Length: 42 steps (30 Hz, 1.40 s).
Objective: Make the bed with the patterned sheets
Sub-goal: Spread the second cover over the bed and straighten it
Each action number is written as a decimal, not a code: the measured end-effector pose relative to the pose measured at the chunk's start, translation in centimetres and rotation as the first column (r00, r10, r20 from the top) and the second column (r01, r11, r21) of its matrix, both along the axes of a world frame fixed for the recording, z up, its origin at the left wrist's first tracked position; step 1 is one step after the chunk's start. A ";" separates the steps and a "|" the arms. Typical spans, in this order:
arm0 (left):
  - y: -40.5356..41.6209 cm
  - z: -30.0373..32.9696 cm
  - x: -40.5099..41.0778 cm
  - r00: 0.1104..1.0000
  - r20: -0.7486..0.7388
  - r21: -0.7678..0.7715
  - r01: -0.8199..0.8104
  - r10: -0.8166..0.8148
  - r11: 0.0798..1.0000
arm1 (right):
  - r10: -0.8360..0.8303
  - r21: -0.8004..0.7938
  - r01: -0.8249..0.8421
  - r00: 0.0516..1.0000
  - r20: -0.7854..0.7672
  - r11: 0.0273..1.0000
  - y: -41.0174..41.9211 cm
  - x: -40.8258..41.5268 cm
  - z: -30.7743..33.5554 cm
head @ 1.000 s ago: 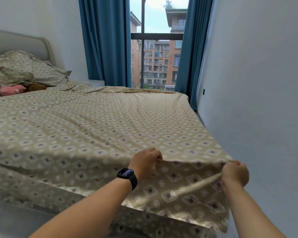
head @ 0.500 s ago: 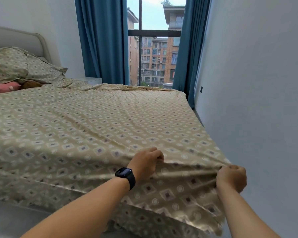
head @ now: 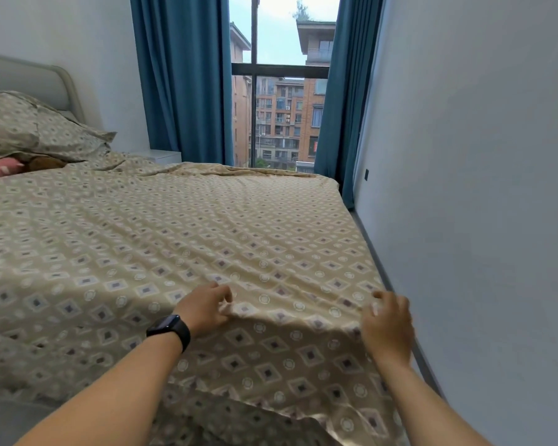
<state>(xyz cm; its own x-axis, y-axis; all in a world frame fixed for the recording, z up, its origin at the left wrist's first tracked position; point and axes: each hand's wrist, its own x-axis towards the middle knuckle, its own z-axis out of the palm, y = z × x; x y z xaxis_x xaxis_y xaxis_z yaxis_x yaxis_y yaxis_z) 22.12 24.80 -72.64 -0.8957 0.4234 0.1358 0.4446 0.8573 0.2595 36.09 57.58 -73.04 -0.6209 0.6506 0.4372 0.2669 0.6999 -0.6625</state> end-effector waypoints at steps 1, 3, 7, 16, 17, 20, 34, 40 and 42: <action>-0.7 0.1 -0.2 0.999 -0.011 -0.009 -0.040 0.040 0.999 | 0.141 0.111 -0.142 0.990 0.019 0.984 -1.4 -0.1 0.6; -1.6 0.1 -0.3 0.992 -0.045 -0.040 -0.117 0.115 0.992 | 0.350 0.277 -0.398 0.913 0.208 0.875 -4.0 -0.8 0.5; -2.0 0.0 -0.3 0.984 -0.073 0.002 -0.165 0.164 0.986 | 0.346 0.399 -0.531 0.824 0.448 0.747 -7.1 -1.9 -2.3; -2.5 1.9 -0.3 0.998 -0.005 -0.017 -0.055 0.055 0.998 | 0.318 0.528 -0.421 0.906 0.278 0.737 -7.3 -2.5 -2.3; -2.7 2.2 -0.2 0.999 0.005 -0.016 -0.042 0.042 0.999 | 0.339 0.513 -0.425 0.905 0.256 0.746 -7.2 -2.5 -2.0; -2.9 3.3 0.1 0.999 0.049 -0.020 -0.002 0.003 1.000 | 0.391 0.473 -0.437 0.899 0.197 0.765 -7.1 -2.2 0.3; -1.5 2.1 1.5 0.945 0.293 0.057 0.133 -0.144 0.990 | 0.298 0.060 -0.310 0.942 0.156 0.949 -3.0 -1.2 0.1; 1.4 0.8 1.1 0.982 0.136 -0.001 0.135 -0.134 0.991 | -0.093 -0.632 0.271 0.949 0.300 0.726 1.0 -0.9 -3.0; 2.0 -0.2 1.0 0.978 0.172 -0.092 0.139 -0.121 0.986 | -0.079 -0.773 0.211 0.976 0.205 0.598 1.5 -0.8 -3.5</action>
